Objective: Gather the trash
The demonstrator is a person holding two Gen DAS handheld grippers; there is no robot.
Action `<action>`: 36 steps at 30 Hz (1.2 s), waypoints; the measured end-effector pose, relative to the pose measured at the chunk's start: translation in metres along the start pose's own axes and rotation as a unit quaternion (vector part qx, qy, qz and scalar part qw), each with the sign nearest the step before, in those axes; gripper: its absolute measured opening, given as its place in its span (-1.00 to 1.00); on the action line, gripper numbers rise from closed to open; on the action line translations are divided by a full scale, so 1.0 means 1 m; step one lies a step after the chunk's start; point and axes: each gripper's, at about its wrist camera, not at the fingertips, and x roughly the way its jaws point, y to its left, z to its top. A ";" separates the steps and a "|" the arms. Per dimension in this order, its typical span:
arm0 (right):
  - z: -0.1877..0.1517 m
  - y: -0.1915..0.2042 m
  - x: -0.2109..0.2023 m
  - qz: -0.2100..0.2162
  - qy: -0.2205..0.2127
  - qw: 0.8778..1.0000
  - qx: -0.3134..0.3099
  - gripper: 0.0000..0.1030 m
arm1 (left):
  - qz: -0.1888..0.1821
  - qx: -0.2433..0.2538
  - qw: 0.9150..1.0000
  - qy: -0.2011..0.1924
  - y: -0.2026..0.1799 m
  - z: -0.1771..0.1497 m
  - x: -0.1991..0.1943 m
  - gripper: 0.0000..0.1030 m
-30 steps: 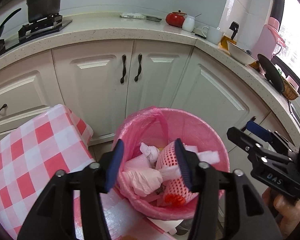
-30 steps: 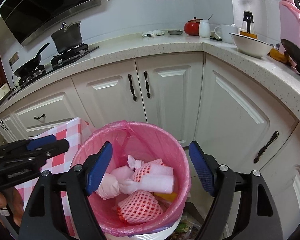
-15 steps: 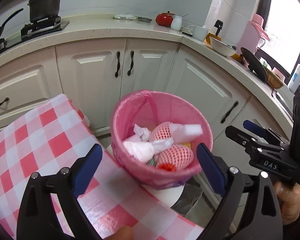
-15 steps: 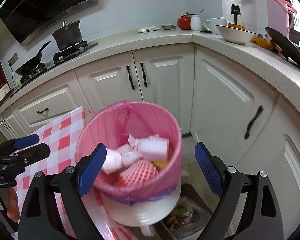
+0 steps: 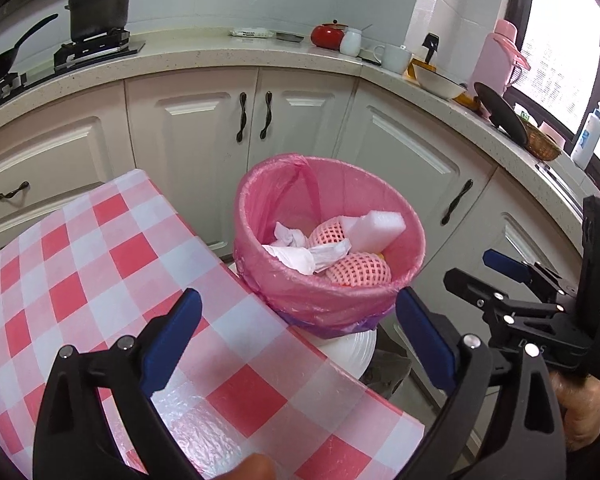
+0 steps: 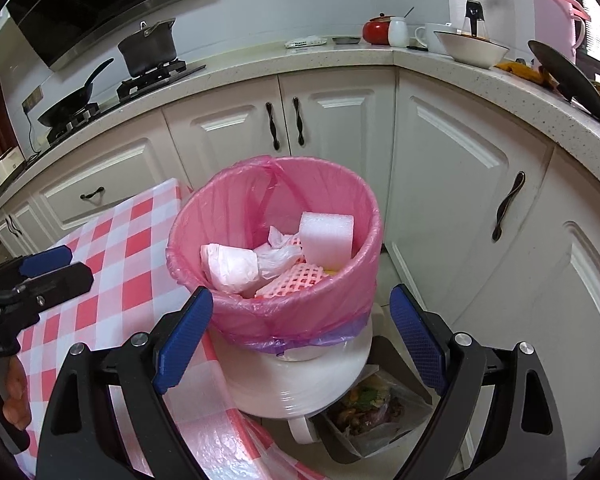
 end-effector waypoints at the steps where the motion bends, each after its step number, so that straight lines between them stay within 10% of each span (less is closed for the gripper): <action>1: 0.000 0.001 0.000 0.000 -0.001 1.000 -0.001 0.65 | -0.001 0.004 1.000 0.002 -0.002 0.000 0.001 0.83; 36: 0.001 0.000 -0.002 -0.002 -0.004 1.000 -0.004 0.65 | -0.002 0.010 1.000 0.002 -0.011 0.000 0.004 0.83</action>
